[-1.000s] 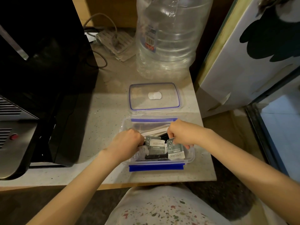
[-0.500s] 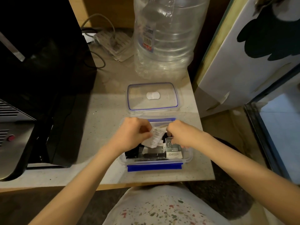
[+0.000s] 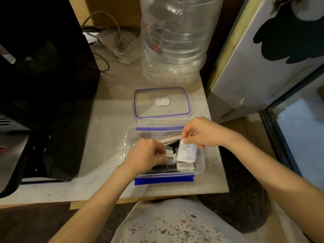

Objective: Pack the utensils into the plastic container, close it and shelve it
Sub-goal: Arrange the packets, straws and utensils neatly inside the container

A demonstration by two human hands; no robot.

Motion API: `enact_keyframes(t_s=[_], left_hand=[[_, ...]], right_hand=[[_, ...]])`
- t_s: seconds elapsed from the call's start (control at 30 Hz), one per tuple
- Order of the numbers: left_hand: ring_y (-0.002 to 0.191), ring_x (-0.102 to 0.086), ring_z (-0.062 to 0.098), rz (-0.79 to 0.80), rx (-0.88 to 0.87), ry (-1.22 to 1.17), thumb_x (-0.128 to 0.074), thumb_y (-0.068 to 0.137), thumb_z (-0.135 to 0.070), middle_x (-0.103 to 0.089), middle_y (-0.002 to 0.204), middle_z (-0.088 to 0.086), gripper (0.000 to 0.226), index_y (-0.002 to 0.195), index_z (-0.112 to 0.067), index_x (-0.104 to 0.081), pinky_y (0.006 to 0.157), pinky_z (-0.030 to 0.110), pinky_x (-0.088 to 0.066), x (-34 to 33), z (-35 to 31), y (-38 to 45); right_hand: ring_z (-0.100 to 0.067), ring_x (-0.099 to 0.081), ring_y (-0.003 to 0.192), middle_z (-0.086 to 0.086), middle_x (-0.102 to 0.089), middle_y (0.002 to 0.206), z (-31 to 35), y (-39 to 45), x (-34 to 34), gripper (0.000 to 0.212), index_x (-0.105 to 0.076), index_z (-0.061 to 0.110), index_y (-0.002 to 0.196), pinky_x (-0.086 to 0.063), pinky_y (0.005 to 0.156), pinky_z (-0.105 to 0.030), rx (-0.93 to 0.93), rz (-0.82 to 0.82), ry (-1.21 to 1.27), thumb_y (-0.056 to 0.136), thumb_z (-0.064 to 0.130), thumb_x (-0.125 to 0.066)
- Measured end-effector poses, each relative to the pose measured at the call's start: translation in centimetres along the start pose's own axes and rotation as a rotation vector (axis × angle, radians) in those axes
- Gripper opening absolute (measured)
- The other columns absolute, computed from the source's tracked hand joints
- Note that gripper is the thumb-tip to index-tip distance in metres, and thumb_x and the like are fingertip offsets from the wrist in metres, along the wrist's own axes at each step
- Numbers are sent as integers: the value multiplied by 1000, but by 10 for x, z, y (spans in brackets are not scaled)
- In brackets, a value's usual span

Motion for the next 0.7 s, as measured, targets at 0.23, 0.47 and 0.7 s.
enact_keyframes(t_s=[0.23,0.47,0.7], left_hand=[[83,-63,11,98,3,122,-68,81,-24,-73,98,0,18,98,-19,-70,77,24,-54,-6,6,-6],[83,-64,10,171,0,170,-66,82,-17,-73,95,-3,11,90,-21,-72,82,28,-56,6,13,-8],[80,-64,12,150,-8,291,-62,83,-15,-73,90,-3,13,87,-22,-72,77,29,-57,14,18,-15]], right_hand=[[-5,-59,56,0,-65,88,0,9,-19,6,-65,15,90,-47,50,-14,-42,117,-230,85,13,-65],[-19,-59,72,-7,-65,88,7,8,-36,6,-58,8,81,-48,62,-29,81,-4,-662,82,12,-63],[-17,-56,71,-8,-65,89,11,10,-40,4,-61,9,87,-52,67,-31,98,11,-739,83,8,-61]])
Point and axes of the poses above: each hand's wrist, its own y-axis towards the middle knuckle, its own x-axis out of the back of the hand, z = x × y, the point moved 2 cm from there along y, towards the middle knuckle
